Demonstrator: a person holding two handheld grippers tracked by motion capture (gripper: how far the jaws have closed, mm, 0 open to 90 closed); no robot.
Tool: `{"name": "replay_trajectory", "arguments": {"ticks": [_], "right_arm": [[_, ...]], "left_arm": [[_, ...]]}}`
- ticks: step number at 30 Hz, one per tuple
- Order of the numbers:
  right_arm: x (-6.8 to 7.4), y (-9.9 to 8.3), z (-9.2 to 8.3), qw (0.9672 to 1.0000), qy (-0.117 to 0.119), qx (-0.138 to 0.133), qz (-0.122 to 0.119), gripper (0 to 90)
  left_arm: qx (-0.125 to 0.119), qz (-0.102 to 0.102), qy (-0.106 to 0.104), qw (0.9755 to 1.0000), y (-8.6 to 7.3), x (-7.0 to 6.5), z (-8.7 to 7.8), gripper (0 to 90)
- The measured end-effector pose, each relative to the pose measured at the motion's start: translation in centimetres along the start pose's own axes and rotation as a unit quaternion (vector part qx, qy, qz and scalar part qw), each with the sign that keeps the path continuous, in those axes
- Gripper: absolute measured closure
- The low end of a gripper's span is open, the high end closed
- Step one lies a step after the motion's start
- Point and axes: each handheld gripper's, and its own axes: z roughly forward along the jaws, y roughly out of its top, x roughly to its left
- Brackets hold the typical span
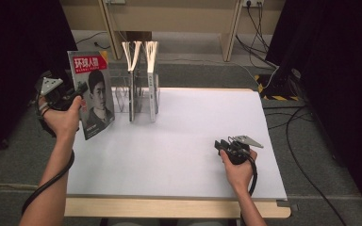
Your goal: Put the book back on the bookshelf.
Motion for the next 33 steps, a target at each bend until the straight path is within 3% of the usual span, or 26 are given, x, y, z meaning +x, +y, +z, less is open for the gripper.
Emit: {"name": "replay_trajectory", "arguments": {"ticks": [23,29,33], "right_arm": [[-0.2,-0.1,-0.1,1.0,0.002,-0.004,0.003,68.3],[-0.3,-0.2,-0.1,1.0,0.001,-0.001,0.003,68.3],[-0.2,-0.2,-0.1,1.0,0.002,-0.001,0.002,68.3]], "left_arm": [[-0.013,0.012,0.02,0.9997,1.4,0.2,5.0,86.4],[-0.038,0.024,0.018,0.9988,1.5,0.2,6.5,86.4],[-0.059,0.033,0.023,0.9974,0.7,0.6,7.2,86.2]]}}
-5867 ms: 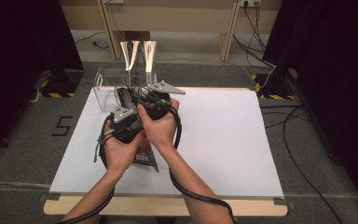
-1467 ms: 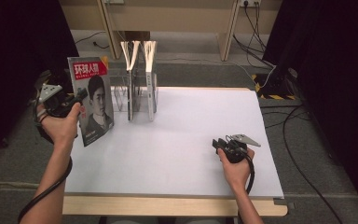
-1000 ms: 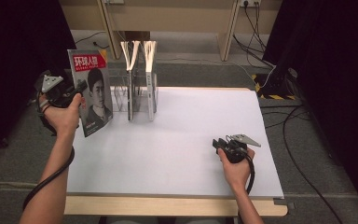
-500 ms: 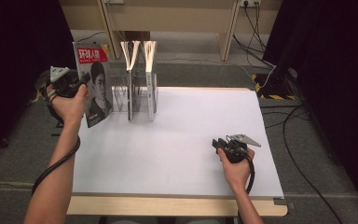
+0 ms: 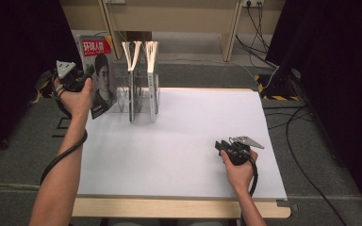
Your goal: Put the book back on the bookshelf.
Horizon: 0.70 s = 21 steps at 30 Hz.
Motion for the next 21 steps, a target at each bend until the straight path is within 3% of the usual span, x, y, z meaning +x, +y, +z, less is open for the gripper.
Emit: {"name": "replay_trajectory", "arguments": {"ticks": [5,7,11,16,21], "right_arm": [[-0.2,-0.1,-0.1,1.0,-0.002,0.001,0.0,68.3],[-0.2,-0.1,-0.2,1.0,-0.003,0.0,0.005,68.3],[-0.2,-0.1,-0.2,1.0,-0.003,0.0,0.004,68.3],[0.0,-0.1,-0.3,1.0,-0.002,-0.001,0.0,68.2],[0.2,-0.1,-0.1,1.0,-0.002,0.002,-0.001,68.1]], "left_arm": [[-0.005,-0.001,0.004,1.0,-1.7,0.6,-0.5,85.7],[-0.001,0.008,0.002,1.0,-2.1,0.8,-1.1,85.0],[0.026,0.032,-0.013,0.9991,-3.0,0.9,-2.5,82.1],[0.048,0.029,-0.021,0.9982,-4.8,1.2,-4.6,81.3],[0.062,0.028,-0.043,0.9968,-6.0,1.4,-6.1,81.6]]}}
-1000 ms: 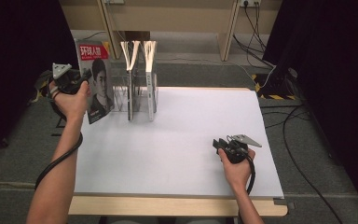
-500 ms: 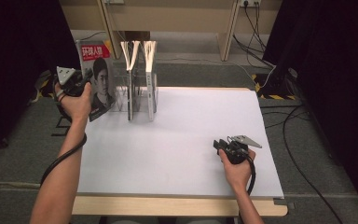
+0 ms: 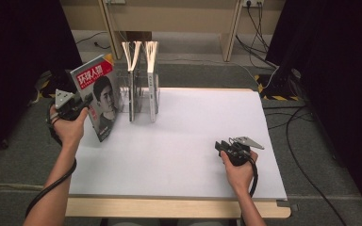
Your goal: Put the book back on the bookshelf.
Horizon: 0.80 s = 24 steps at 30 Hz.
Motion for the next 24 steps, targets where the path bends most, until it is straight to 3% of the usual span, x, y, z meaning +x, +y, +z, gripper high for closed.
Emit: {"name": "replay_trajectory", "arguments": {"ticks": [6,9,16,20,24], "right_arm": [[0.2,0.0,0.1,1.0,0.003,0.001,0.0,67.8],[0.1,0.0,0.1,1.0,0.004,0.002,0.0,67.6],[0.1,-0.1,0.2,0.9999,0.007,0.008,0.003,66.9],[0.1,-0.1,0.3,0.9999,0.008,0.01,0.005,66.2],[-0.1,-0.2,0.3,0.9998,0.009,0.015,0.008,65.8]], "left_arm": [[-0.01,-0.011,-0.014,0.9998,0.3,-0.2,-0.8,79.2],[-0.025,-0.034,-0.02,0.9989,1.0,-0.1,-1.0,74.7],[-0.001,-0.056,-0.026,0.9981,3.1,0.0,0.1,67.4],[0.006,-0.07,-0.015,0.9974,3.8,0.0,0.9,66.4],[0.026,-0.073,0.009,0.9969,4.2,0.0,1.8,71.7]]}}
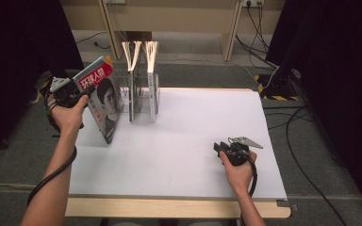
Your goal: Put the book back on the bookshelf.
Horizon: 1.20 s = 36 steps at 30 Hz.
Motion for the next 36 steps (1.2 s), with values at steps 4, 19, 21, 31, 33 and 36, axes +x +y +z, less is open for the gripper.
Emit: {"name": "replay_trajectory", "arguments": {"ticks": [4,19,21,31,33,36], "right_arm": [[0.1,0.0,0.0,1.0,0.002,0.005,0.006,65.6],[-0.1,0.0,0.0,0.9999,0.003,0.011,0.01,65.6],[-0.2,0.0,0.0,0.9999,0.001,0.009,0.006,65.7],[-0.3,0.0,0.0,1.0,0.001,0.006,0.006,65.9],[-0.3,0.0,0.0,1.0,0.001,0.007,0.007,65.9],[-0.2,-0.1,0.0,0.9999,0.001,0.007,0.01,65.9]], "left_arm": [[0.025,-0.003,0.021,0.9995,0.2,-0.1,0.4,80.6],[0.058,0.006,-0.005,0.9983,1.2,-1.8,0.3,86.3],[0.05,0.015,-0.002,0.9986,1.3,-2.0,0.2,86.4],[-0.013,0.077,0.024,0.9966,2.5,-2.5,-0.6,86.5],[-0.024,0.087,0.027,0.9955,2.8,-2.4,-0.4,86.6],[-0.038,0.083,0.026,0.9955,2.9,-1.8,0.0,86.5]]}}
